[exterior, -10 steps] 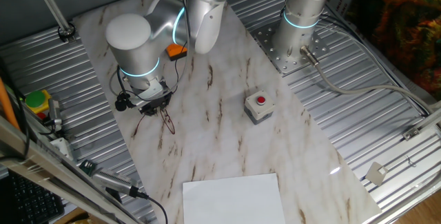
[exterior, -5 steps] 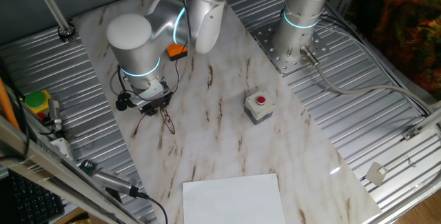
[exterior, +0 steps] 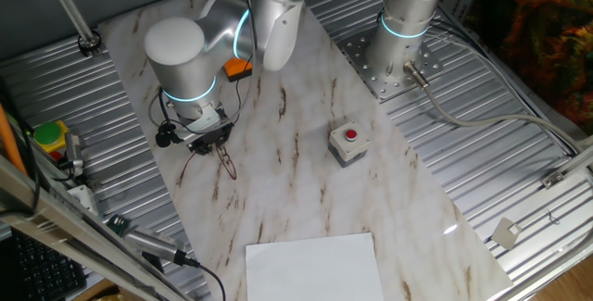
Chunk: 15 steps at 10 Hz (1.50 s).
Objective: Unfold the leg of the glasses (with one hand)
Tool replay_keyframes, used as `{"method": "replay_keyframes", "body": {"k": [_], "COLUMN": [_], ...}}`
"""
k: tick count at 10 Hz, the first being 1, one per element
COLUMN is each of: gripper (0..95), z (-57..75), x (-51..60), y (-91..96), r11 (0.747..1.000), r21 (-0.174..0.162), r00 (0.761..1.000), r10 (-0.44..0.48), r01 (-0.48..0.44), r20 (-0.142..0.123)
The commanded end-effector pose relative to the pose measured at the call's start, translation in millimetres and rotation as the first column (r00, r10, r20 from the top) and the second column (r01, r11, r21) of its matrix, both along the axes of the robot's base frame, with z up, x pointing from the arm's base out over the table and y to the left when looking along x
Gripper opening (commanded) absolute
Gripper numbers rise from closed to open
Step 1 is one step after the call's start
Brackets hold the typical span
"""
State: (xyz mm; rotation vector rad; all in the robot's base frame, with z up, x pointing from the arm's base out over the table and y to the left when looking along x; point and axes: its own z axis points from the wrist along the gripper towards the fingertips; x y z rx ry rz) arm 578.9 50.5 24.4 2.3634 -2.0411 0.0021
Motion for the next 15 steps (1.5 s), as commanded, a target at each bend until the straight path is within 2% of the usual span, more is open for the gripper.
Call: {"method": "replay_keyframes", "body": {"k": [1,4,5,15], "gripper": [19.0,19.0,0.0,0.0], "z": [-0.2,-0.4,-0.7,1.7], "x": [0.0,-1.2,-1.9,-6.5], "y": [0.0,-0.3,-0.5,-2.0], "r11": [1.0,1.0,1.0,0.999], "r21": [0.003,0.001,0.001,-0.001], "r00": [1.0,1.0,1.0,0.999], "r10": [-0.001,-0.007,-0.01,-0.049], "r01": [0.001,0.007,0.01,0.049], "r20": [0.002,0.002,0.003,0.006]}}
